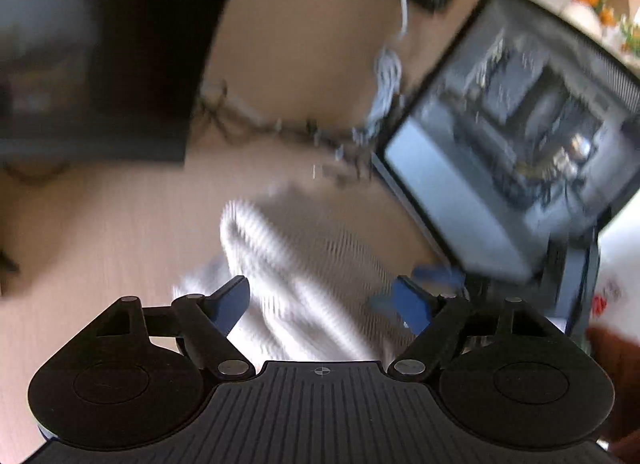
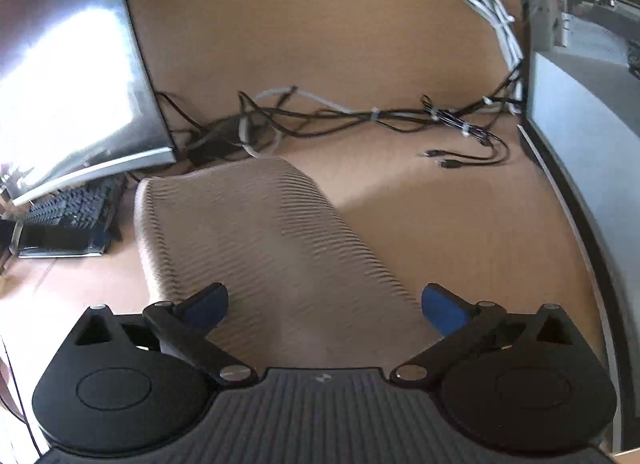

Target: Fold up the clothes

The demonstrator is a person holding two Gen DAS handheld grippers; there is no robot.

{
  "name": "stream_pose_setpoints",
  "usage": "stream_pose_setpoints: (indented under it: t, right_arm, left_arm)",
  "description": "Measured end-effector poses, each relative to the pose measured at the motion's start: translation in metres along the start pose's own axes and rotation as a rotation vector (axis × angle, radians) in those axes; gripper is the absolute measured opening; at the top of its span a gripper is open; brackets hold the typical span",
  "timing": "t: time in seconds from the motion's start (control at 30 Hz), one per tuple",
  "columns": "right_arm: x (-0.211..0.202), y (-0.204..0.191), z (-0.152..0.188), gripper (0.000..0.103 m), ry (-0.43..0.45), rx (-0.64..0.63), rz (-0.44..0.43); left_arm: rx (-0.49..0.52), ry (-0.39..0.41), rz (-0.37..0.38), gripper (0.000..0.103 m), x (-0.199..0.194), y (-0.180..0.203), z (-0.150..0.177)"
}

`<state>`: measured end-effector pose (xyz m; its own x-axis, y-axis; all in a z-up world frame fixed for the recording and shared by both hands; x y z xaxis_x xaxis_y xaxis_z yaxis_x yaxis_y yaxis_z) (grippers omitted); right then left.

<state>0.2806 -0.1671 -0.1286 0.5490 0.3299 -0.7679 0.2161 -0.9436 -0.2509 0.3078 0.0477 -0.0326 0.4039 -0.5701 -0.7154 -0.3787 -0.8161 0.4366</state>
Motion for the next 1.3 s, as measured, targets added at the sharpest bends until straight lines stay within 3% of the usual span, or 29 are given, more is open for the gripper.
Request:
stream_pose_setpoints:
  t: [0.1,0.23,0.33,0.43,0.57,0.73,0.97,1.0,1.03,1.1,1.23,1.3]
  right_arm:
    - [0.009,-0.026,0.003,0.103,-0.018,-0.089,0.003]
    - [0.021,-0.052,0.015,0.103,-0.038,-0.241,0.091]
    - [0.025,-0.058,0.023,0.103,-0.057,-0.28,0.119]
    - [0.028,-0.062,0.028,0.103,-0.061,-0.29,0.15]
    - [0.032,-0.06,0.023,0.103,-0.096,-0.242,0.144]
    - [0.007,-0.044,0.01,0.103,-0.117,-0.211,0.039]
    - [-0.021,-0.043,-0.007,0.103,0.061,-0.275,0.18]
    - [-0.018,-0.048,-0.012,0.1,0.08,-0.278,0.19]
    - [-0.015,-0.052,-0.017,0.089,0.097,-0.281,0.2]
    - [-0.003,-0.066,-0.023,0.077,0.083,-0.317,0.191]
    - [0.042,-0.079,-0.02,0.077,-0.02,-0.386,0.2]
    - [0.036,-0.083,-0.022,0.077,-0.003,-0.393,0.22]
  left_arm:
    - [0.001,0.023,0.01,0.082,0.015,0.002,-0.02]
    - [-0.017,-0.062,-0.052,0.078,0.055,-0.017,-0.019]
    - [-0.07,-0.13,-0.096,0.082,0.074,-0.041,-0.005]
    - [-0.137,-0.129,-0.042,0.082,0.076,-0.056,0.006]
    - [-0.086,-0.124,-0.076,0.085,0.082,-0.051,0.005]
    - [-0.149,-0.076,-0.129,0.083,0.053,-0.066,0.018]
    - [-0.239,-0.009,-0.204,0.089,0.012,-0.087,0.037]
    - [-0.252,0.001,-0.215,0.089,0.006,-0.09,0.04]
    - [-0.265,0.011,-0.226,0.089,0.0,-0.093,0.043]
    - [-0.269,0.009,-0.282,0.089,-0.002,-0.096,0.045]
    - [-0.235,0.011,-0.38,0.091,-0.006,-0.095,0.047]
    - [-0.227,0.011,-0.396,0.093,-0.01,-0.095,0.05]
Point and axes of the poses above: each gripper's, at about its wrist camera, not at the fingertips, and x roughly the way its jaws point, y to its right, z to its underside, the point moved 6 cm from there along x, roughly the way its jaws point, and after that the axes turned 10 degrees about -y, right-handed, at the moved point
